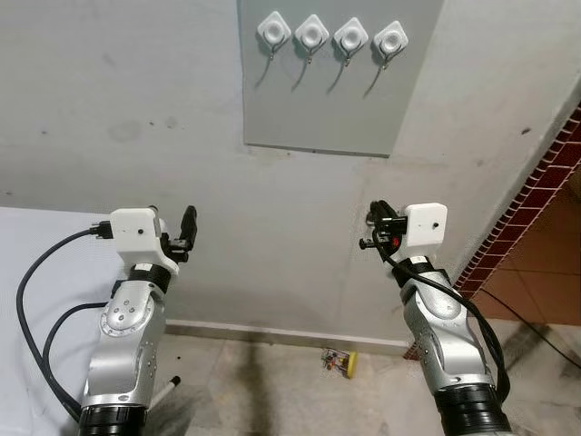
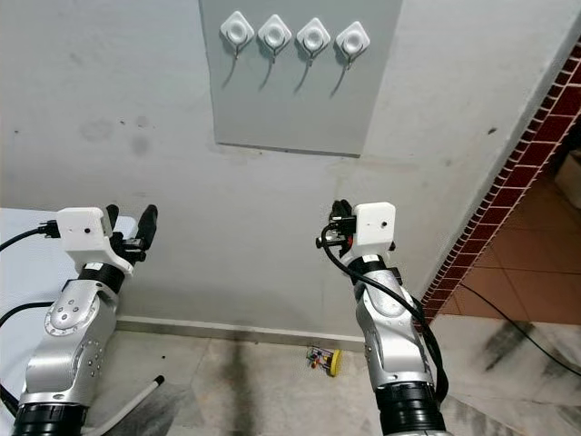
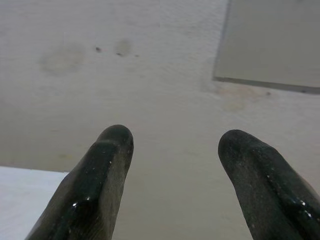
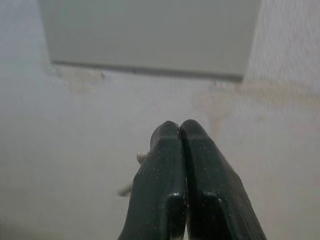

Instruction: Hang keys on a hook

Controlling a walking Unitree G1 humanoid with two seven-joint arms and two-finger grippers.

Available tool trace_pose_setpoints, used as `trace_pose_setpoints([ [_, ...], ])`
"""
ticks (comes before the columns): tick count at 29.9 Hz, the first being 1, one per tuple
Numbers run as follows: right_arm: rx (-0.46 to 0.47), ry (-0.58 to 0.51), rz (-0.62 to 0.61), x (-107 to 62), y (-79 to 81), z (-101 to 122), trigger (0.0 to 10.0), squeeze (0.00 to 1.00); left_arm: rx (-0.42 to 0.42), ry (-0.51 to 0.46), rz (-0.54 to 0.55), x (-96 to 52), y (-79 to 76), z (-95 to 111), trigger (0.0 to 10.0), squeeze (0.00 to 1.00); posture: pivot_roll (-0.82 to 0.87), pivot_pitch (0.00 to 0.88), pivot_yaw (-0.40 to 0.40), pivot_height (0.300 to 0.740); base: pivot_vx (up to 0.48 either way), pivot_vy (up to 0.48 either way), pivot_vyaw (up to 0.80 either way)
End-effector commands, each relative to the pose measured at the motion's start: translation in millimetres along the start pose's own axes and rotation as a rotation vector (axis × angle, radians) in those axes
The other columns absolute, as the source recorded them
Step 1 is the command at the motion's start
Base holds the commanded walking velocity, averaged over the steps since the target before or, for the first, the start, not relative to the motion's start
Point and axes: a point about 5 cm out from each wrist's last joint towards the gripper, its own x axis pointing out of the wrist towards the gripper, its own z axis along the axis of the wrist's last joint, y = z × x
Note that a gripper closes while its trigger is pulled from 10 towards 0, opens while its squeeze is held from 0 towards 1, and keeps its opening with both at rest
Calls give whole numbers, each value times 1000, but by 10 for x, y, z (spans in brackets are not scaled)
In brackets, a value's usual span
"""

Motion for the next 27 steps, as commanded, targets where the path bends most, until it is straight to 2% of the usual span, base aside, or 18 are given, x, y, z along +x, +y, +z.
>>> trace_pose_setpoints([
  [1, 11, 7, 5, -9, 7, 26, 10000, 0, 11, 25, -32, 24, -32, -20, 10000, 0, -151, 17, 18, 740, 0, 0, 0],
  [8, 4, -30, 28, -33, 34, 66, 10000, 0, 5, 26, -54, 31, -44, -12, 10000, 0, -153, 20, 21, 740, 84, 0, 0],
  [27, 10, -41, 63, -48, 91, 93, 10000, 0, 38, 40, -69, 7, -59, -23, 10000, 0, -143, 29, 17, 740, 469, 0, 0],
])
